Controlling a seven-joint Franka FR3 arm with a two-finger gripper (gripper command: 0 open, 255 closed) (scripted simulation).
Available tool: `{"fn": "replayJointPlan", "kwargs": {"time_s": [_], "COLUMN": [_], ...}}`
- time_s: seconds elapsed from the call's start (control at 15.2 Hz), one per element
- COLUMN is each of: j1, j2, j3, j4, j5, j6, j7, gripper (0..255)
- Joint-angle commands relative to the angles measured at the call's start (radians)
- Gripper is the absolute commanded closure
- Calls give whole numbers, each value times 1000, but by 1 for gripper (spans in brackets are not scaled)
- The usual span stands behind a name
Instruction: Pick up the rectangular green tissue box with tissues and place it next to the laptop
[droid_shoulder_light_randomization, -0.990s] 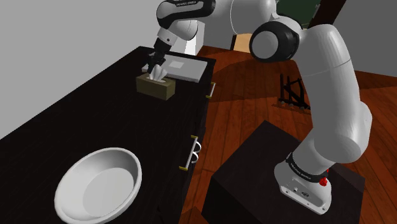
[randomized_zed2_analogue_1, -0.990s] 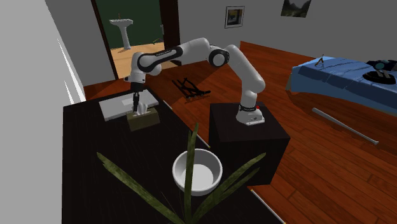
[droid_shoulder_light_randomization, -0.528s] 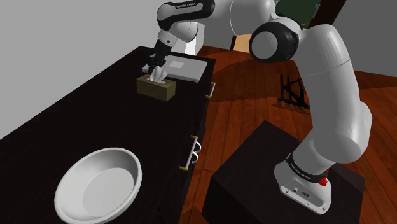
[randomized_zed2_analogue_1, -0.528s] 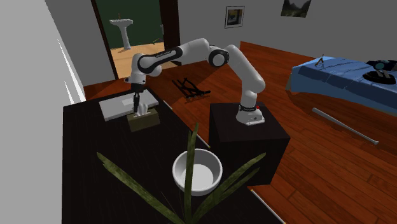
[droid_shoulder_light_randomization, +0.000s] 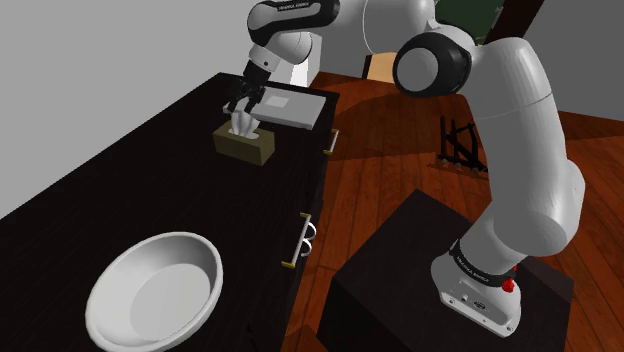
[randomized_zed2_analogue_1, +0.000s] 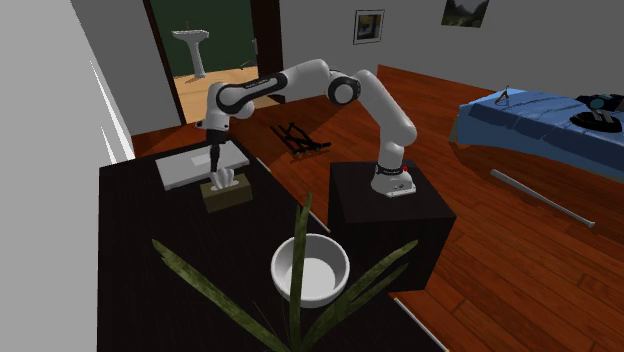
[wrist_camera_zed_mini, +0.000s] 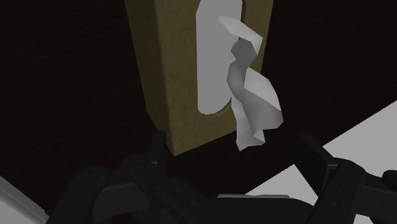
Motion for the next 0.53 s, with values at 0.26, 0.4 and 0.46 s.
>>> {"fn": "replayJointPlan", "kwargs": {"time_s": [0.26, 0.4, 0.46], "j1": [-30, -30, -30], "j2": [-49, -49, -49], "j3": [-8, -8, -8], "j4": [11, 12, 12], "j5": [-5, -5, -5], "j6": [-70, -70, -70], "j7": [4, 4, 4], "gripper": [0, 0, 0]}}
